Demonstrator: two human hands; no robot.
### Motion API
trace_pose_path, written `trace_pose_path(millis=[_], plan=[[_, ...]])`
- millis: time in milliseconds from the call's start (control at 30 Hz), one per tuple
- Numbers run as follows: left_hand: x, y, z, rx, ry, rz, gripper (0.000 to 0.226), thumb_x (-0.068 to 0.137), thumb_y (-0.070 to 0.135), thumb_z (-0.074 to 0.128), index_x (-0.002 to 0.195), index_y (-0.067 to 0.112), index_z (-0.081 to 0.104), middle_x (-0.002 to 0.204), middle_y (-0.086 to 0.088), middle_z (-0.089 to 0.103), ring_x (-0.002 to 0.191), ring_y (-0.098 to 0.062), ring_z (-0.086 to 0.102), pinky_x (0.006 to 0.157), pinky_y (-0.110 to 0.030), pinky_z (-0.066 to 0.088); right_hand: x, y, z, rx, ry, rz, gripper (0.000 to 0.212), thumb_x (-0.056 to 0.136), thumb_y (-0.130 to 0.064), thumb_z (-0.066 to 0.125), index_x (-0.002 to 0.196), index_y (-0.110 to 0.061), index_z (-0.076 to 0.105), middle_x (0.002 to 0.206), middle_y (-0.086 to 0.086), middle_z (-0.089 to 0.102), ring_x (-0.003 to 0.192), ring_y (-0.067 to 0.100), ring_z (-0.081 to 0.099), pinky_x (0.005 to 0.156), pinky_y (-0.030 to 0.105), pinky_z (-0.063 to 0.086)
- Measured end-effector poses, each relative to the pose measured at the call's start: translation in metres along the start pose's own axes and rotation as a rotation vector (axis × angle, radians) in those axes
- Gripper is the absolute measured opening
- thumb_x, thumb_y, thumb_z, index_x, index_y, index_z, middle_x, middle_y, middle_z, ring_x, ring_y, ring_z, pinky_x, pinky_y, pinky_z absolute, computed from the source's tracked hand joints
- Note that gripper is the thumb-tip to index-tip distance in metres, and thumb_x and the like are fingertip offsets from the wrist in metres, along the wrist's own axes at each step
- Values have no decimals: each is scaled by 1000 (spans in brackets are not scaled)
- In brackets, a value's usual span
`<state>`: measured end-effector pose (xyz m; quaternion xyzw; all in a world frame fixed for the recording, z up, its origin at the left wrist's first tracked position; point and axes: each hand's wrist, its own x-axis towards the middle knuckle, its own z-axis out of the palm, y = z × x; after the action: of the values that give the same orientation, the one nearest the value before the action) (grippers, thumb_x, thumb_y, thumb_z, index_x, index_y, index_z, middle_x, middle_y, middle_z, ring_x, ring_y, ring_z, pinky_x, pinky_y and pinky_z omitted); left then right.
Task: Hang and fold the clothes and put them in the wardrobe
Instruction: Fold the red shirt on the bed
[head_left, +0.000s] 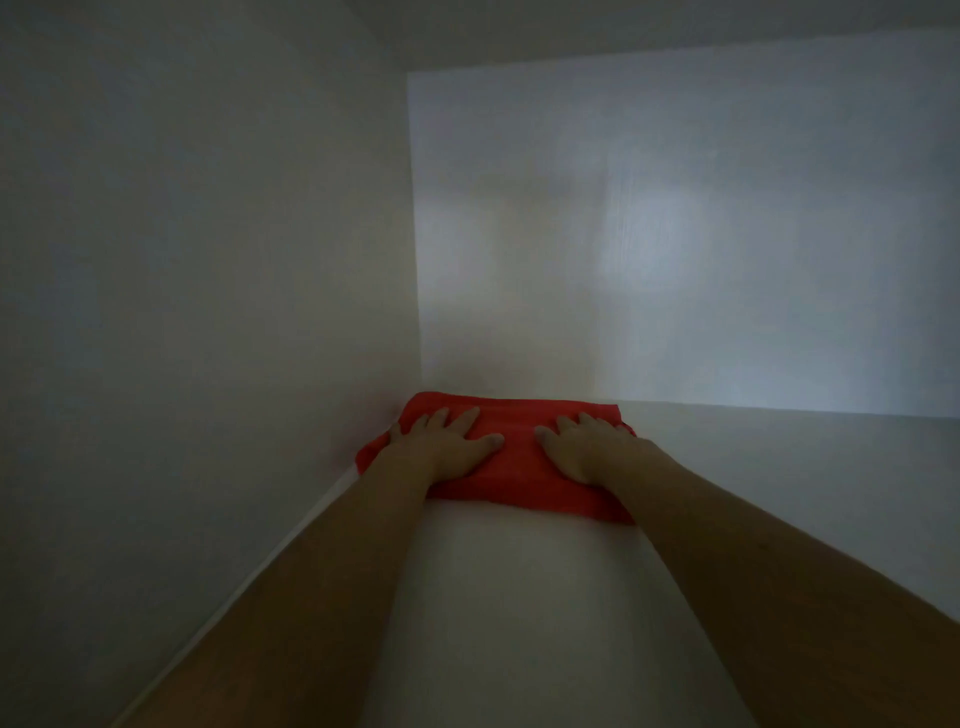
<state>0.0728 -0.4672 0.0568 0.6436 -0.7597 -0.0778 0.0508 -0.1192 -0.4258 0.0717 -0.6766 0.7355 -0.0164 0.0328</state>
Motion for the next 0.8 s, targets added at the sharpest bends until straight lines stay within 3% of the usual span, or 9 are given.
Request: trace_pose_path(millis=[333,800], plan=[[58,0,1,-7,15,-4,79,85,81,23,153,45,3,165,-1,0,151,-28,4,117,-59,-2,67,6,5,-74,5,-32,64,99,-55,9,155,-25,13,162,10,10,148,31,11,118,52,12],[74,-1,0,4,21,-10,79,85,81,23,153,45,5,165,-2,1,151,-29,6,117,-60,0,87,6,5,-78,8,-28,65,99,-55,9,155,-23,11,161,12,9,147,33,12,118,52,13]])
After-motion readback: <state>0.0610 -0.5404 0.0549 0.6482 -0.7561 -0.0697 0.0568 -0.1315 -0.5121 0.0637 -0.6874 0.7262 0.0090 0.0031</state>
